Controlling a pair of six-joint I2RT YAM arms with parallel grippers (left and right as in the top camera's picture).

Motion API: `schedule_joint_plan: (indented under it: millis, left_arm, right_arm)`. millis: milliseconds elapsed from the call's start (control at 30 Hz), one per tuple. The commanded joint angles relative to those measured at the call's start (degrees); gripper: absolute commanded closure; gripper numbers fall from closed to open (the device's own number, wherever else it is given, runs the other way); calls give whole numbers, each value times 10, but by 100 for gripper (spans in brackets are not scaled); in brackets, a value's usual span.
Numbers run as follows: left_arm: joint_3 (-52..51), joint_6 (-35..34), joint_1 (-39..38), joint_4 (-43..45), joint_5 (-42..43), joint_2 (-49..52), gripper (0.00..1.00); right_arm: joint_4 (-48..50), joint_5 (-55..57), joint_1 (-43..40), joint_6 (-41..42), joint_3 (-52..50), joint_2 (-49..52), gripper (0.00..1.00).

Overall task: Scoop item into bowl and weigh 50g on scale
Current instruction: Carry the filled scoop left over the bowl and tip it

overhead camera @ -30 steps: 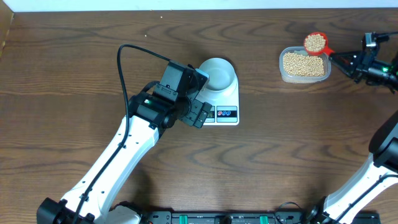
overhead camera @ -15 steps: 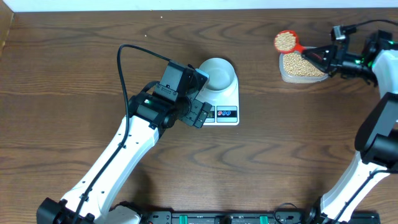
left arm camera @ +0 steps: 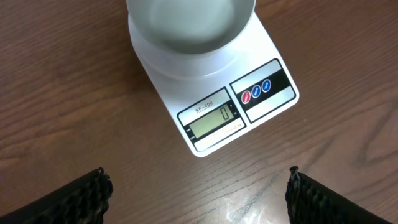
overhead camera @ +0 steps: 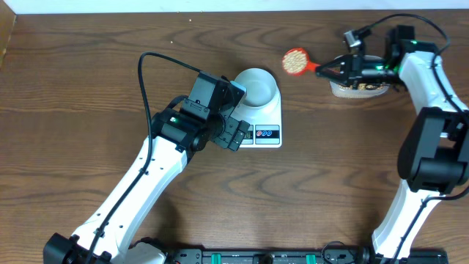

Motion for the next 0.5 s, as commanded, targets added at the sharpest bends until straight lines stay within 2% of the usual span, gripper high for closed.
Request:
schedule_joint_plan:
  millis: [0,167,467]
  left_arm:
    - [3,3,2,-2,-5,-1,9]
    - [3,3,2,-2,-5,-1,9]
    - [3,3,2,-2,-5,-1,9]
  right_arm:
    - [34,31,39,60,0,-13,99]
    - [93,78,82,120,0,-13,99]
    - [110,188,128,135,1,-17,99]
